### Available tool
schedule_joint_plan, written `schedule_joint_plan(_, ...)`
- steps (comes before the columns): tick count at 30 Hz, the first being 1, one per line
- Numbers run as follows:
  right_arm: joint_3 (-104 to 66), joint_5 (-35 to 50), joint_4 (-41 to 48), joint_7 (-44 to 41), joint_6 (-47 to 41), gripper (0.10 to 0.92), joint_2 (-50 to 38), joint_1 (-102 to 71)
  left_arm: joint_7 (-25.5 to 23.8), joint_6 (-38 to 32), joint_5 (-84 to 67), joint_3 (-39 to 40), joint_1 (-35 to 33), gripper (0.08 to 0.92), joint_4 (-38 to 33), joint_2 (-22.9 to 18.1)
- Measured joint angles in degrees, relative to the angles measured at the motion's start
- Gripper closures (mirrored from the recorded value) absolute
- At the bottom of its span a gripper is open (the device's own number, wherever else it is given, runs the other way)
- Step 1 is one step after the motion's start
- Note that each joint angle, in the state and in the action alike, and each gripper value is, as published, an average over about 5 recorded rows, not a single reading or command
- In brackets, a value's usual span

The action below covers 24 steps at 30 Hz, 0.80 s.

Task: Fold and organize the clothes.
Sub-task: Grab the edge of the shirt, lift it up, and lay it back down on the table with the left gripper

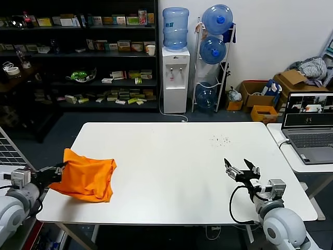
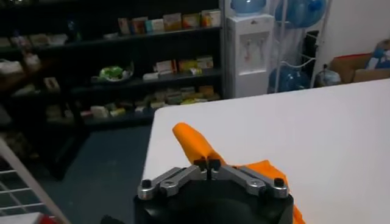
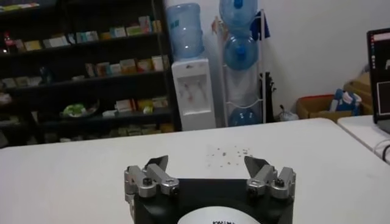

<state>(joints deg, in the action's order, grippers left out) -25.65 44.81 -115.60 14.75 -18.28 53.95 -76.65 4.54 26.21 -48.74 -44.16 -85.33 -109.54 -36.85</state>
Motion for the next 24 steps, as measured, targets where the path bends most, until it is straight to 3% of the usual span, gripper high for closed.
schedule_joint_plan(8, -0.35, -1.27, -1.0, -0.03, 0.08, 0.203, 0.86, -0.39, -0.39, -0.85, 1.71, -1.33, 0.31, 0.91, 1.84, 2.21)
schedule_joint_plan(15, -1.5, -2.28, -1.82, 0.33, -0.01, 0.203, 1.74, -1.51, 1.4, -1.28, 0.25, 2.17, 1.11, 0.91, -0.15, 1.93)
schedule_joint_plan(20, -2.94, -2.53, -2.6, 0.92, -0.46, 0.203, 2.57, -2.98, 6.51, -1.19, -6.69, 10.42, 4.55, 0.91, -4.31, -1.48)
schedule_joint_plan(24, -4.96, -2.59, -3.52, 1.44, -0.89, 0.203, 3.49, -4.95, 11.53, -1.18, -12.4, 21.68, 11.09, 0.91, -5.18, -7.41)
